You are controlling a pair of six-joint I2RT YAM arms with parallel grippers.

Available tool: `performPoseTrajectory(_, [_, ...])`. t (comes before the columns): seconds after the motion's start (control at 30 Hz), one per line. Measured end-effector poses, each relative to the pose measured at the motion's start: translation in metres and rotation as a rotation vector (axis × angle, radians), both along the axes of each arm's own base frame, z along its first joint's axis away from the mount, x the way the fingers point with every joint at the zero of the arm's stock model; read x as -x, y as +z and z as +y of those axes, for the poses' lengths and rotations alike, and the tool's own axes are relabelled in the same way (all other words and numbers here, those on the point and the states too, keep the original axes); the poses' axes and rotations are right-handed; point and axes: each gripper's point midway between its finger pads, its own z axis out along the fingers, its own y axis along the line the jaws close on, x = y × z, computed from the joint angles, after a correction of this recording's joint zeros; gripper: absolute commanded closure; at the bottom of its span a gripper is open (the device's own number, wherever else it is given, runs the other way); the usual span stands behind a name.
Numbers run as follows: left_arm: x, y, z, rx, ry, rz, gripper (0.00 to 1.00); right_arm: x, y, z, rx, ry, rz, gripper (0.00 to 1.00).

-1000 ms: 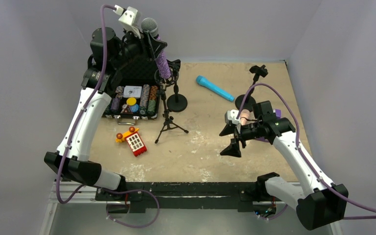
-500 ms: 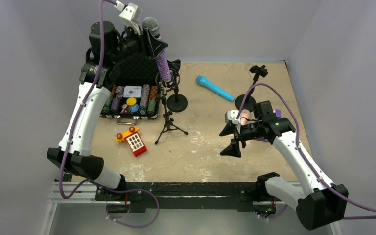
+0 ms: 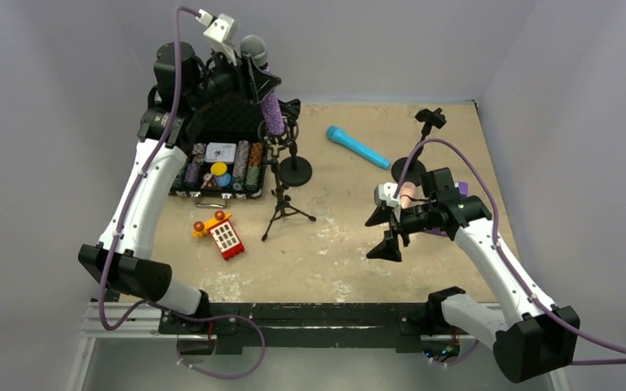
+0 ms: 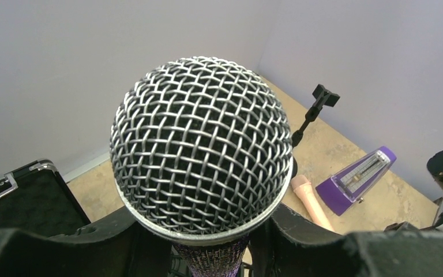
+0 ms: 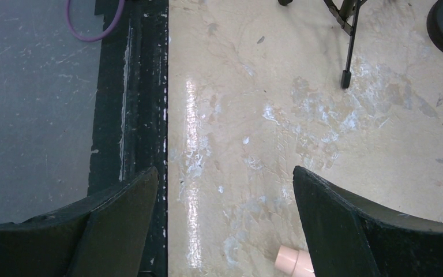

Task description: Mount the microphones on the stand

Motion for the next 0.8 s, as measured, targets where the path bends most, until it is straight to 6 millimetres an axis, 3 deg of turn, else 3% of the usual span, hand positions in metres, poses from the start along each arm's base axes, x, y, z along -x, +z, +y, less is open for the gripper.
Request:
performPoseTrajectory(0.43, [0.025,-0.033,0.000,-0.078,-0.074,-0.162,1.00,-0.001,-0.003,0.000,0.005,0.002,0.013,0.10])
performPoseTrajectory(0.67, [0.023,-0.085,-0.004,-0.084,-0.095,-0.079,1.00,0.000,-0.004,0.000,0.006,0.003,0.017,0.10])
performPoseTrajectory(0.8, [0.020,-0.098,-0.008,-0.093,-0.106,-0.044,1.00,0.000,-0.004,0.000,0.006,0.003,0.019,0.10])
